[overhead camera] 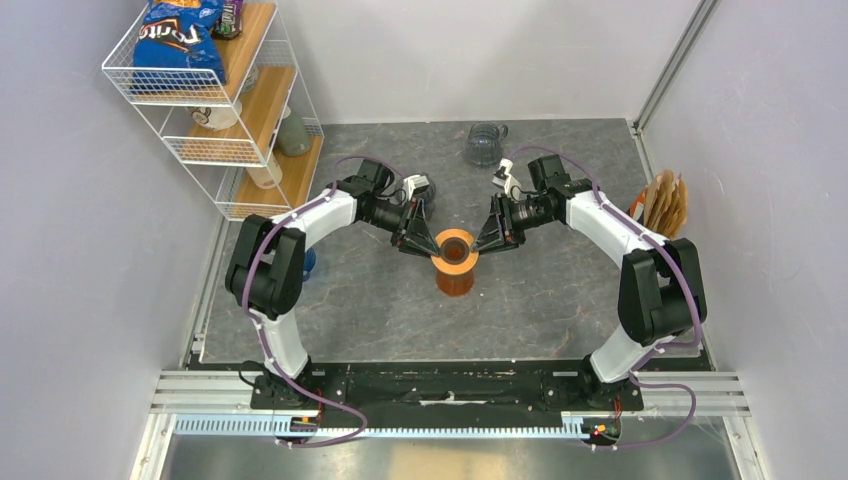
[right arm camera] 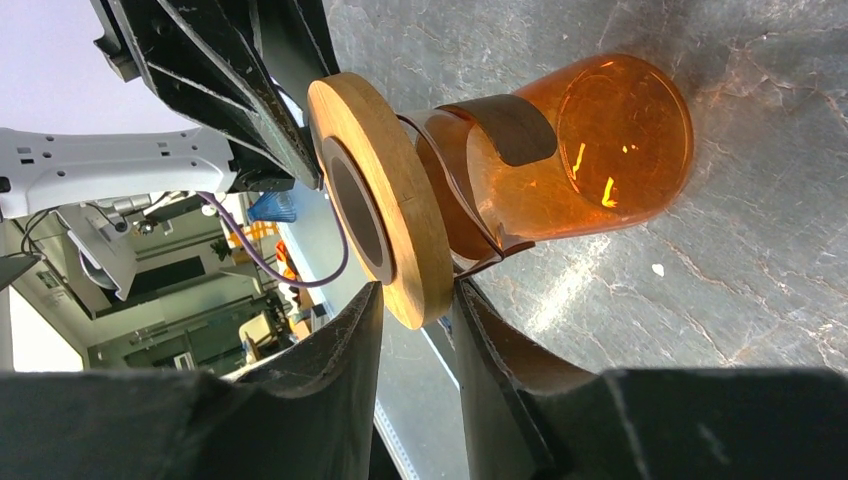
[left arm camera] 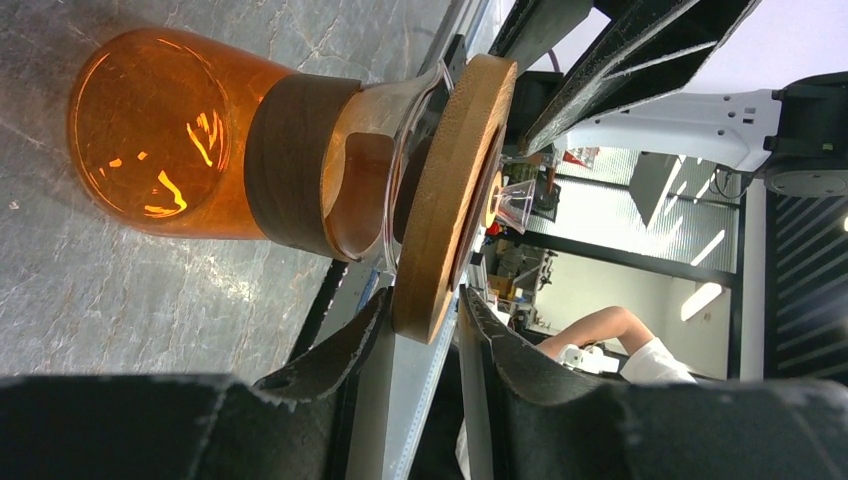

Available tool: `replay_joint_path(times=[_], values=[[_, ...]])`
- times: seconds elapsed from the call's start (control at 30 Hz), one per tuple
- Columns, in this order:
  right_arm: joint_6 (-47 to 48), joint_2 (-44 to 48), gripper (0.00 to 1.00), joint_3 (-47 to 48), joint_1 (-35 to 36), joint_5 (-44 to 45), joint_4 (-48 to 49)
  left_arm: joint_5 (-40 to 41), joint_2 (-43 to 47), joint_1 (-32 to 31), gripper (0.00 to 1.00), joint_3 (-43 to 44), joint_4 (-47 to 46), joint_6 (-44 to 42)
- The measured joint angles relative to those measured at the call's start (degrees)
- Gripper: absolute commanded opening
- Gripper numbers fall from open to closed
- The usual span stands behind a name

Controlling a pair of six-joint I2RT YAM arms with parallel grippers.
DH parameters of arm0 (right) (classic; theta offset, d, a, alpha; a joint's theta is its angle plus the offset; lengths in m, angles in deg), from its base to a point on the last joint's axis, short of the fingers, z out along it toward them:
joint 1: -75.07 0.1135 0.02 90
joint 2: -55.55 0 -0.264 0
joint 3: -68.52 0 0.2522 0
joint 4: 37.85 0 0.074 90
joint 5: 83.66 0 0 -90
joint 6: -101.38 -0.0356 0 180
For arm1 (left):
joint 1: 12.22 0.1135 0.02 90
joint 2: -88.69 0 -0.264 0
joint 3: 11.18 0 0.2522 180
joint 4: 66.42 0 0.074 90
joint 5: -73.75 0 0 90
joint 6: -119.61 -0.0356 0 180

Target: Place the coffee filter in the dripper

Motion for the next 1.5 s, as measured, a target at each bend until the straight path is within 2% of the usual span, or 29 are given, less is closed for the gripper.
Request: replay_joint_path(times=[0.4,0.8,1.13,1.43,1.5], values=[[0.39,0.0,0.38,0.0,-1.22,0.44,-0.72,-0.35,-0.22,-0.13,0.23,1.44,-0.39,0.57],[0.37,-0.15,0.39,0.0,-1.57,0.76,-0.87,-0.7,-0.85,-0.37,0.23,1.51,-1.73,2.34],[0.28,-0.33,0.41,0.0,-1.57,1.27,-1.53,-3.04,-3.08,-0.35,0.29,1.51,-2.49,3.32],[0.15,-0.52,0.5,0.0,-1.57,1.22,-1.77,-4.17,-3.08,-0.07,0.49,1.68,-1.75,3.19],[0.15,-0.57,0.57,0.0,-1.57,1.22,-1.79,-2.71,-3.08,0.31,0.55,1.77,-1.07,2.56]])
